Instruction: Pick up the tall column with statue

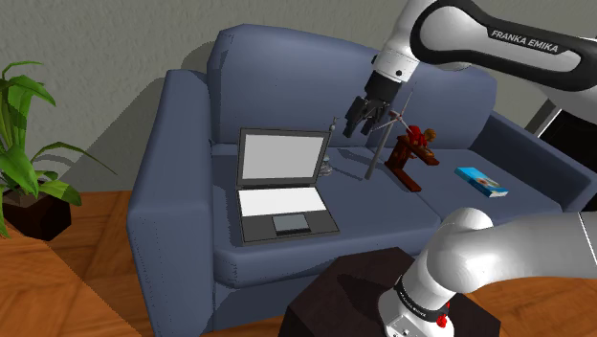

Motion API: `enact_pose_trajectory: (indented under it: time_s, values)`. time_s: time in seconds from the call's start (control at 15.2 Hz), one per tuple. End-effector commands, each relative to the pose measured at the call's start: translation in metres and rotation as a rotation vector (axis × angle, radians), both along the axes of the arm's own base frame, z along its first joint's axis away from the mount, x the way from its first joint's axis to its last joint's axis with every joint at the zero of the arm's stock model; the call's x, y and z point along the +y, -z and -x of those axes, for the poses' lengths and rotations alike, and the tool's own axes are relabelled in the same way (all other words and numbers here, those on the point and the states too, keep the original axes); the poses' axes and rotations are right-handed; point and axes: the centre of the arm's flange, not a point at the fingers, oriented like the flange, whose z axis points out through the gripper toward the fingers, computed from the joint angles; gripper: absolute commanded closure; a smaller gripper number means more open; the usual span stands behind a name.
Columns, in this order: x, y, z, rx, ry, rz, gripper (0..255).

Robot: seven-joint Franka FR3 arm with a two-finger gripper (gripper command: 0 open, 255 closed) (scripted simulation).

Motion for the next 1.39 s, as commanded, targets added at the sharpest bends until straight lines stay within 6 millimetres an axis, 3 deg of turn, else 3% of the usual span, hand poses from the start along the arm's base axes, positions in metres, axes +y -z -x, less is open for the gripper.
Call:
enact_pose_trajectory:
  time_s: [0.0,1.32]
  values:
    - [0.0,0.0,0.0,0.0,0.0,0.0,0]
    - [-0.2,0.056,-0.159,-0.021,-0.069,0.016,0]
